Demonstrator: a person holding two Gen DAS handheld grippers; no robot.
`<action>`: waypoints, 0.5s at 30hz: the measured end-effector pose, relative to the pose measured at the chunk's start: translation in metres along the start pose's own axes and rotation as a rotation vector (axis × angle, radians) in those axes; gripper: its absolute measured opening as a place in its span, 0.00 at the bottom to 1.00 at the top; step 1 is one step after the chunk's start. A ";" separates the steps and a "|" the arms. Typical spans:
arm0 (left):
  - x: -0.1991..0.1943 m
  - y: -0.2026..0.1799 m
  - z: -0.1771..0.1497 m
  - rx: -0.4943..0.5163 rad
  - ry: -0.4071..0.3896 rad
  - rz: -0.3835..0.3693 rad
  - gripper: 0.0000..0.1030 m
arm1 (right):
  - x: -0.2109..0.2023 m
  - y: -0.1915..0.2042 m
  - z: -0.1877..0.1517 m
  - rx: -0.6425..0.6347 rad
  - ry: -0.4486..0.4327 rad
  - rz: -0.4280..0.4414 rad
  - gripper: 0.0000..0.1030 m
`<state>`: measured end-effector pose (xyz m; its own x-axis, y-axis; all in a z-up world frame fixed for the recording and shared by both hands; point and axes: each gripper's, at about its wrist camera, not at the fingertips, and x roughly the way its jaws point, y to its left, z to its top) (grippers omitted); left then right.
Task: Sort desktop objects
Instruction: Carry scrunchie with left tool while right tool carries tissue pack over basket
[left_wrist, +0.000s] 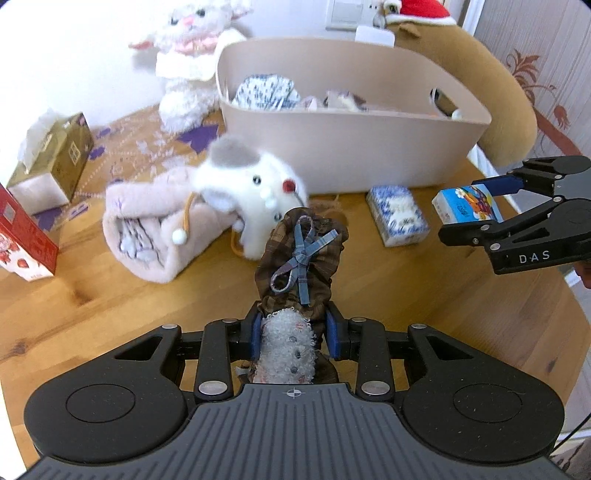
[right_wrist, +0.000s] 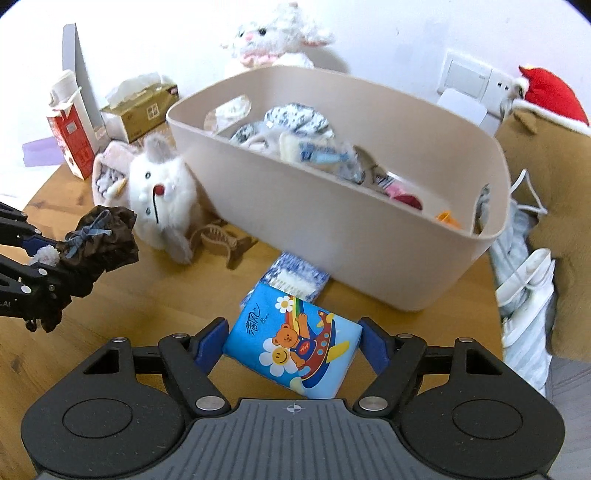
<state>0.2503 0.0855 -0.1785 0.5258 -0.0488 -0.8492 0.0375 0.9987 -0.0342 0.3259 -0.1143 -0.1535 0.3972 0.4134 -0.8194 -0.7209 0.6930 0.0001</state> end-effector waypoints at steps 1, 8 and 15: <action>-0.003 -0.001 0.002 -0.001 -0.008 0.000 0.32 | -0.002 -0.003 0.001 0.001 -0.007 0.000 0.72; -0.016 -0.009 0.013 -0.003 -0.059 0.010 0.32 | -0.016 -0.016 0.012 -0.004 -0.054 0.002 0.72; -0.027 -0.012 0.026 -0.005 -0.104 0.027 0.32 | -0.026 -0.025 0.023 -0.010 -0.096 0.023 0.72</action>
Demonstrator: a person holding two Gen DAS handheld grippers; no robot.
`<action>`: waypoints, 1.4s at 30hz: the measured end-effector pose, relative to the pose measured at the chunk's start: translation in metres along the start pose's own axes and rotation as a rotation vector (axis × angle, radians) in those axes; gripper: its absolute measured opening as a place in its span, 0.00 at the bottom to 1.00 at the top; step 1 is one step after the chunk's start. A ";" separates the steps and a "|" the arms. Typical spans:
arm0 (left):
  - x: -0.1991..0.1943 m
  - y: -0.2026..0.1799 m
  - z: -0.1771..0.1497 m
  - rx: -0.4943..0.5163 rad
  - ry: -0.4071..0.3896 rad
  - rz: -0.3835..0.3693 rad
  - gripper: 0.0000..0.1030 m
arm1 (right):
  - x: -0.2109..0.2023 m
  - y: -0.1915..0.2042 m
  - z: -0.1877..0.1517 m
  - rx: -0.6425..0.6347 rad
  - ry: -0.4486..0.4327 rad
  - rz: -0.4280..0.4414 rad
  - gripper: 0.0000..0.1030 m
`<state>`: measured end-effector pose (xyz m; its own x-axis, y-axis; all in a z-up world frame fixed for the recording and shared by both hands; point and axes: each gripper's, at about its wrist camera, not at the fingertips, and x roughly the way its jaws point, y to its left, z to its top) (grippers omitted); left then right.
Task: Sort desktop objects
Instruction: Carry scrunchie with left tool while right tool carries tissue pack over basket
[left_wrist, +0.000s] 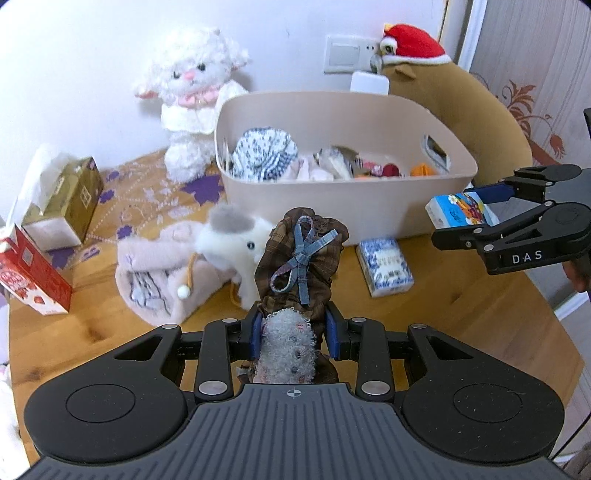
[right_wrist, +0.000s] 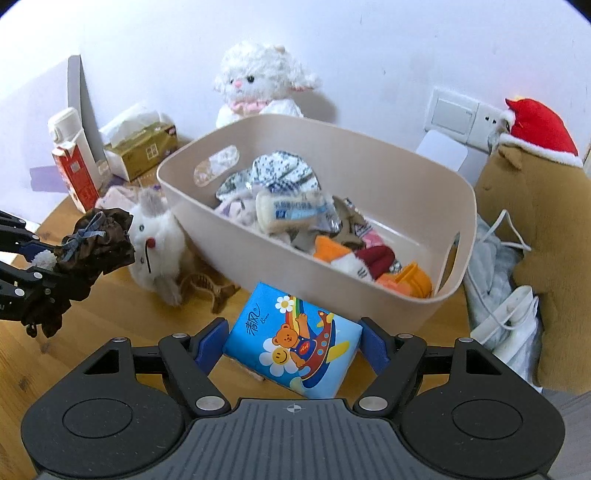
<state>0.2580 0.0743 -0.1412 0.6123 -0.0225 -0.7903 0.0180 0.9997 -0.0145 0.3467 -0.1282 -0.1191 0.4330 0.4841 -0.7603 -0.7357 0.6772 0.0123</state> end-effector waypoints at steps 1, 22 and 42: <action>-0.001 0.000 0.002 0.000 -0.007 0.003 0.32 | -0.002 -0.001 0.002 -0.001 -0.009 0.004 0.72; -0.007 -0.013 0.067 0.062 -0.122 0.030 0.32 | -0.029 -0.044 0.061 -0.009 -0.167 -0.015 0.72; 0.038 -0.030 0.126 0.111 -0.109 0.032 0.32 | 0.000 -0.073 0.083 0.003 -0.182 -0.059 0.72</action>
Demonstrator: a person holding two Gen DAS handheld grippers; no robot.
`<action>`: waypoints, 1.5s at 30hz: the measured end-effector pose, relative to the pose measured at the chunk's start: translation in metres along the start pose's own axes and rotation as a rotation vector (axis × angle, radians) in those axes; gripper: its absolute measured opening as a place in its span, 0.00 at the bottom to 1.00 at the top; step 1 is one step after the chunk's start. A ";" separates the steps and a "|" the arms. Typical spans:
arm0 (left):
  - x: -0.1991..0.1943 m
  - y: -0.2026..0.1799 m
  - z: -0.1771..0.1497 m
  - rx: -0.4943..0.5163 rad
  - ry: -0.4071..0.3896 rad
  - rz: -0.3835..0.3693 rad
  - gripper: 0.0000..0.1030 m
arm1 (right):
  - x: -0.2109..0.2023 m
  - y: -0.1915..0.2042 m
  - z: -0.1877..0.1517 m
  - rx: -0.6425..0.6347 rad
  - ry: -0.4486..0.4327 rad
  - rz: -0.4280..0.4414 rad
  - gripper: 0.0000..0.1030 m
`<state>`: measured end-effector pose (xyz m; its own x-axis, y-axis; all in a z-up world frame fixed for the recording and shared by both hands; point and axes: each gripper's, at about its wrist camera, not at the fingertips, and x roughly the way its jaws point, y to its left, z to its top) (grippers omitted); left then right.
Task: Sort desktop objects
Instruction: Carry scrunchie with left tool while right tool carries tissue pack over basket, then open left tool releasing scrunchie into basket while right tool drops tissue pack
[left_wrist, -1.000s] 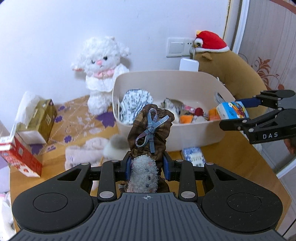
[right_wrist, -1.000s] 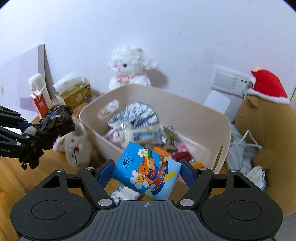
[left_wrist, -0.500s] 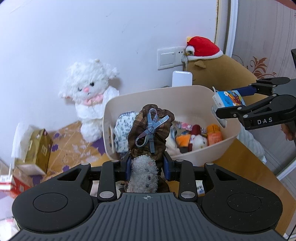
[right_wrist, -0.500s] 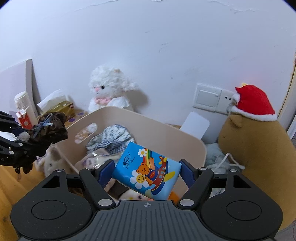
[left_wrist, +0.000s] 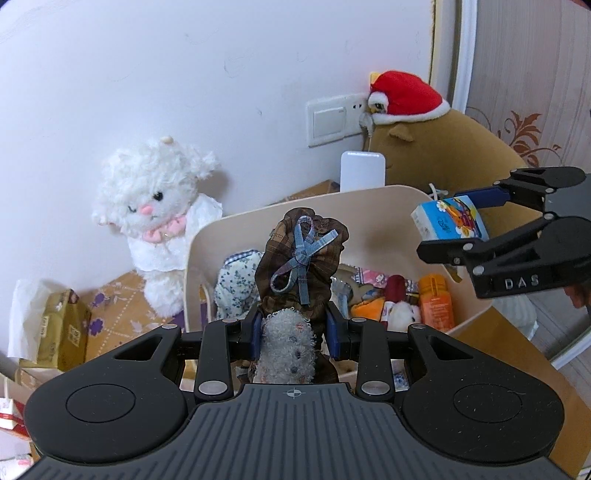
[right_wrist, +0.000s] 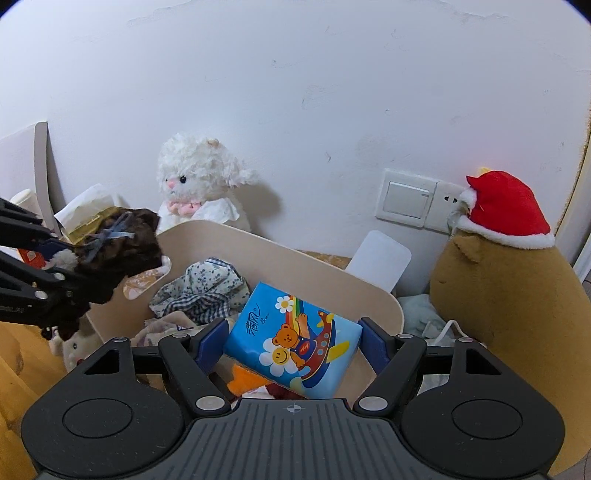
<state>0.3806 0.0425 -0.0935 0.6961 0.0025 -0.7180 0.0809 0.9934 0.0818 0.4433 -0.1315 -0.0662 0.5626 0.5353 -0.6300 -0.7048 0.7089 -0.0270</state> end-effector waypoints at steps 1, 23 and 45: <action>0.004 0.000 0.001 -0.005 0.007 -0.002 0.32 | 0.002 0.000 0.000 0.000 0.002 0.002 0.72; 0.078 -0.008 0.008 -0.065 0.179 0.043 0.32 | 0.047 0.000 -0.007 0.019 0.107 0.014 0.72; 0.036 0.000 0.001 -0.053 0.139 0.099 0.72 | 0.021 0.011 -0.011 -0.010 0.084 -0.033 1.00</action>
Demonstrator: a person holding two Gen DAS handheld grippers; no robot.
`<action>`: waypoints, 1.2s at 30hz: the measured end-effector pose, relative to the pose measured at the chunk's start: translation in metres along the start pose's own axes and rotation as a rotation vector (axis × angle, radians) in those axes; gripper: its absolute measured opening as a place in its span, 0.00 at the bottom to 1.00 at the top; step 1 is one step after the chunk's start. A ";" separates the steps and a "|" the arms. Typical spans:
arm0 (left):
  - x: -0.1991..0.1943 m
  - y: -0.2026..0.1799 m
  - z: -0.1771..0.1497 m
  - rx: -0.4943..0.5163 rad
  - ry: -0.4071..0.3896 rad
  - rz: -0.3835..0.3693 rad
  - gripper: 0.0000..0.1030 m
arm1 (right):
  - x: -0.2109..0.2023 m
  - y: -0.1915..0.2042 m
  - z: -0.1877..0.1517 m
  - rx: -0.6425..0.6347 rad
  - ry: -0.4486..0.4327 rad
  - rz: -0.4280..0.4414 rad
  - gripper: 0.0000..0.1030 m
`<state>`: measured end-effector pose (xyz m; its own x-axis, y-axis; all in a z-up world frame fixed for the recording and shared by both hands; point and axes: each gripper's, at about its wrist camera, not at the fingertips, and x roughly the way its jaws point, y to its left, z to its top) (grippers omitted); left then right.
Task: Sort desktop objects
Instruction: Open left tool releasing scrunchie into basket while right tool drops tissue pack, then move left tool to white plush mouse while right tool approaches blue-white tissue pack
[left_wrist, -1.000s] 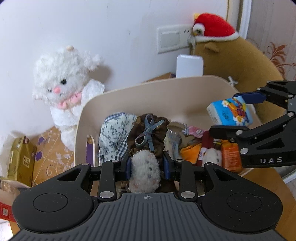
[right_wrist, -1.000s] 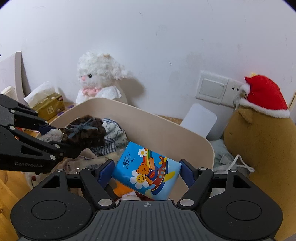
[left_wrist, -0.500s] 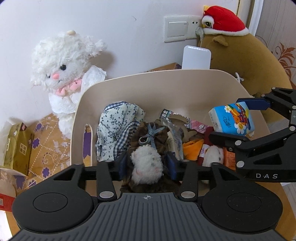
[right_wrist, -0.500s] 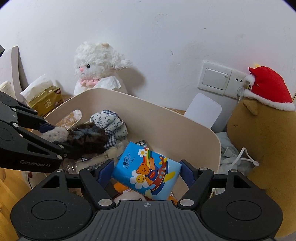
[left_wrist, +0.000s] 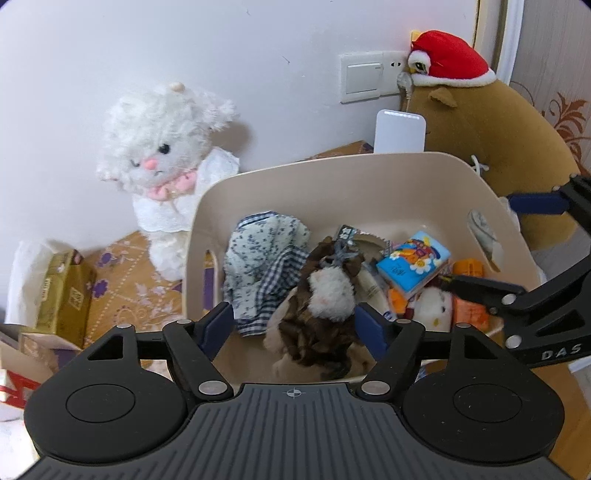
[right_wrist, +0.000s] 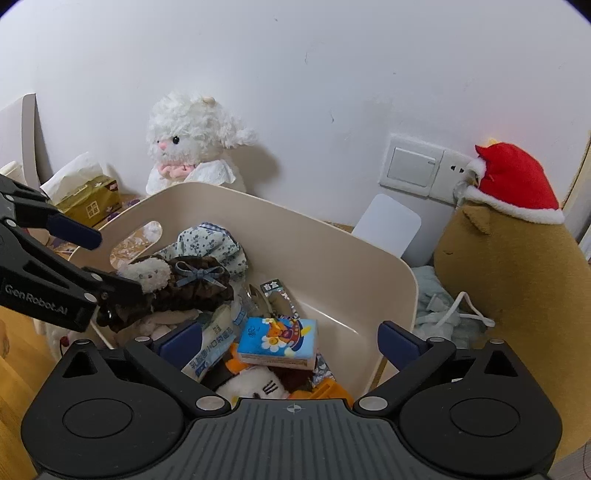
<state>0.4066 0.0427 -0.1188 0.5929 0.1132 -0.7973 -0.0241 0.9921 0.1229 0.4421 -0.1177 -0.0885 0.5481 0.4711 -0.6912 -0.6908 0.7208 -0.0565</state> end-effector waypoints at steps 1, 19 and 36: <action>-0.003 0.001 -0.002 0.007 -0.003 0.006 0.72 | -0.003 0.002 -0.001 -0.007 -0.008 -0.002 1.00; -0.048 0.035 -0.057 -0.010 -0.020 0.025 0.72 | -0.039 0.032 -0.034 -0.006 -0.038 0.012 1.00; -0.031 0.028 -0.119 0.082 0.004 0.057 0.74 | -0.039 0.057 -0.063 -0.018 -0.018 0.024 1.00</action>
<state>0.2919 0.0738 -0.1611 0.5893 0.1700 -0.7898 0.0085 0.9762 0.2165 0.3514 -0.1266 -0.1101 0.5392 0.4974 -0.6796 -0.7123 0.6998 -0.0530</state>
